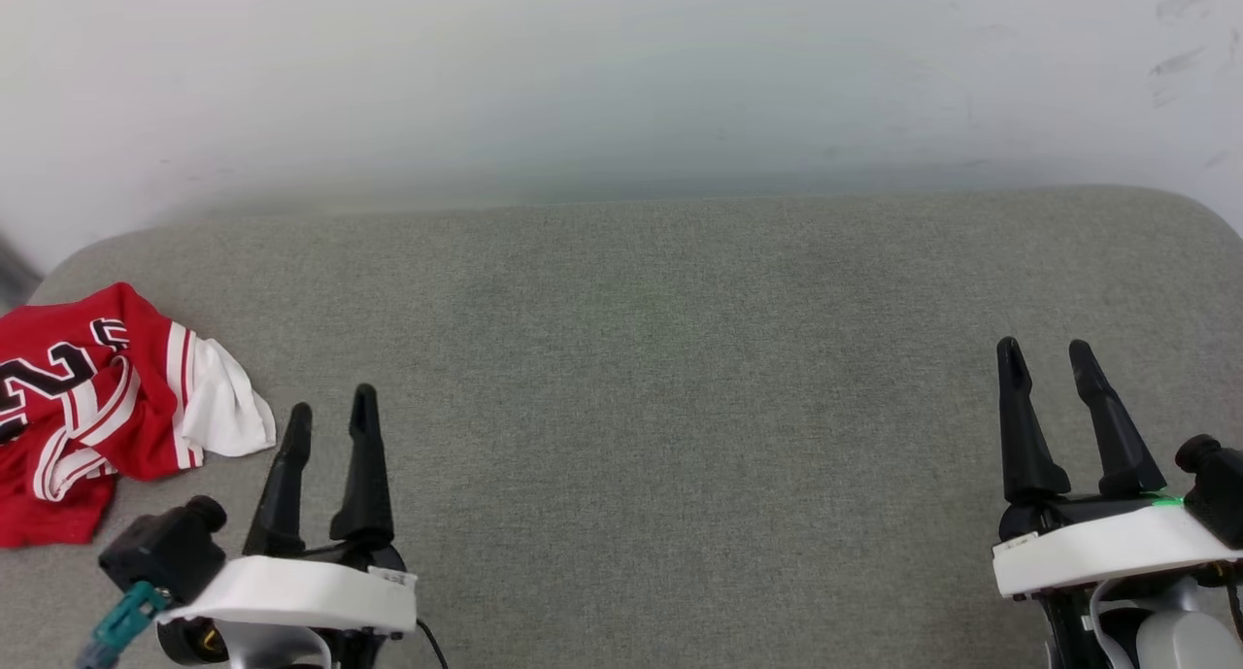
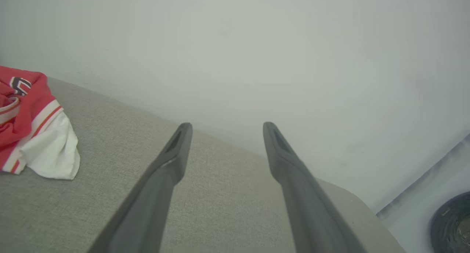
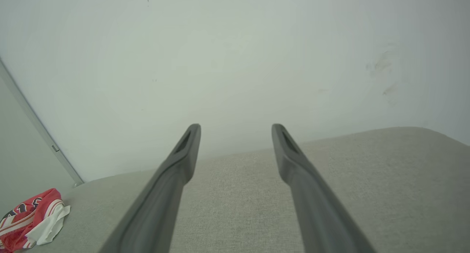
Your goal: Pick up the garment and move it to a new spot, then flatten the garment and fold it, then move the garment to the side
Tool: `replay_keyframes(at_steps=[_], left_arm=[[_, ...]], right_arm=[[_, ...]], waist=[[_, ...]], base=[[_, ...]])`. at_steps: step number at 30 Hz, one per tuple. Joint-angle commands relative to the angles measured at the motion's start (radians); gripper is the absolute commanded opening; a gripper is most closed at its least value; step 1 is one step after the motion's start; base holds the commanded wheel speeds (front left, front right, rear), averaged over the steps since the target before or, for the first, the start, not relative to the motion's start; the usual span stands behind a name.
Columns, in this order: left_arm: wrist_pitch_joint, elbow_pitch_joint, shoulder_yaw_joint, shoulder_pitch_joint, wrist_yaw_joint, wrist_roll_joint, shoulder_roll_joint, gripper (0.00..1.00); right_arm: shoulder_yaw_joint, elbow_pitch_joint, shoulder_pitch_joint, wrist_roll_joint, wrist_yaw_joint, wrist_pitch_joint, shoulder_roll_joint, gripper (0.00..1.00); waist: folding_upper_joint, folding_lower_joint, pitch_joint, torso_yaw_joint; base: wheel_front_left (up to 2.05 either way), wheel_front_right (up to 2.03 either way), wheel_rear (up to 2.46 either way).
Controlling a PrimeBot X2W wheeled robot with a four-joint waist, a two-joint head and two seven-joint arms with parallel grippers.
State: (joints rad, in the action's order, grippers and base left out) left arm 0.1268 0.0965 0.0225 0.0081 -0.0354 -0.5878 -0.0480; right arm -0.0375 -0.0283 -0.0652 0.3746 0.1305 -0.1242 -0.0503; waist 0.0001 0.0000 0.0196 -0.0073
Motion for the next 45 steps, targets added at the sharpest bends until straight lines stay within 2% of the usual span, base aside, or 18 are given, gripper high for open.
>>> replay_keyframes(at_steps=[1, 13, 26, 30, 37, 44, 45], left_arm=[[0.011, 0.012, -0.023, 0.006, 0.003, 0.056, -0.006, 1.0], [0.041, -0.041, -0.117, 0.025, 0.082, 0.196, -0.052, 1.0], [0.073, -0.053, -0.191, 0.035, 0.14, 0.327, -0.091, 1.0], [0.082, -0.066, -0.206, 0.037, 0.147, 0.349, -0.095, 1.0], [0.095, -0.06, -0.203, 0.045, 0.122, 0.359, -0.081, 1.0], [0.109, -0.046, -0.122, 0.064, 0.051, 0.355, -0.035, 1.0], [0.109, -0.046, -0.122, 0.064, 0.051, 0.355, -0.035, 1.0]], right_arm=[[-0.004, -0.019, 0.003, -0.045, 0.0, -0.013, -0.001, 1.0], [-0.008, 0.021, 0.025, -0.205, 0.0, -0.044, 0.0, 1.0], [0.005, 0.033, 0.017, -0.361, 0.0, -0.075, 0.0, 1.0], [0.009, 0.041, 0.018, -0.373, 0.0, -0.084, 0.0, 1.0], [0.024, 0.035, 0.024, -0.399, 0.0, -0.098, 0.0, 1.0], [0.04, 0.035, 0.027, -0.337, 0.0, -0.112, 0.0, 1.0], [0.04, 0.035, 0.027, -0.337, 0.0, -0.112, 0.0, 1.0]], waist=[[-0.0001, 0.0, 0.0, -0.001], [-0.0001, 0.0, 0.0, -0.007], [-0.0001, 0.0, 0.004, -0.013], [-0.0001, 0.0, 0.004, -0.014], [-0.0001, 0.0, 0.004, -0.015], [-0.0001, 0.0, 0.005, -0.019], [-0.0001, 0.0, 0.005, -0.019]], base=[[0.0, 0.0, 0.0], [0.0, 0.0, 0.0], [0.0, 0.0, 0.0], [0.0, 0.0, 0.0], [0.0, 0.0, 0.0], [0.0, 0.0, 0.0], [0.0, 0.0, 0.0]])
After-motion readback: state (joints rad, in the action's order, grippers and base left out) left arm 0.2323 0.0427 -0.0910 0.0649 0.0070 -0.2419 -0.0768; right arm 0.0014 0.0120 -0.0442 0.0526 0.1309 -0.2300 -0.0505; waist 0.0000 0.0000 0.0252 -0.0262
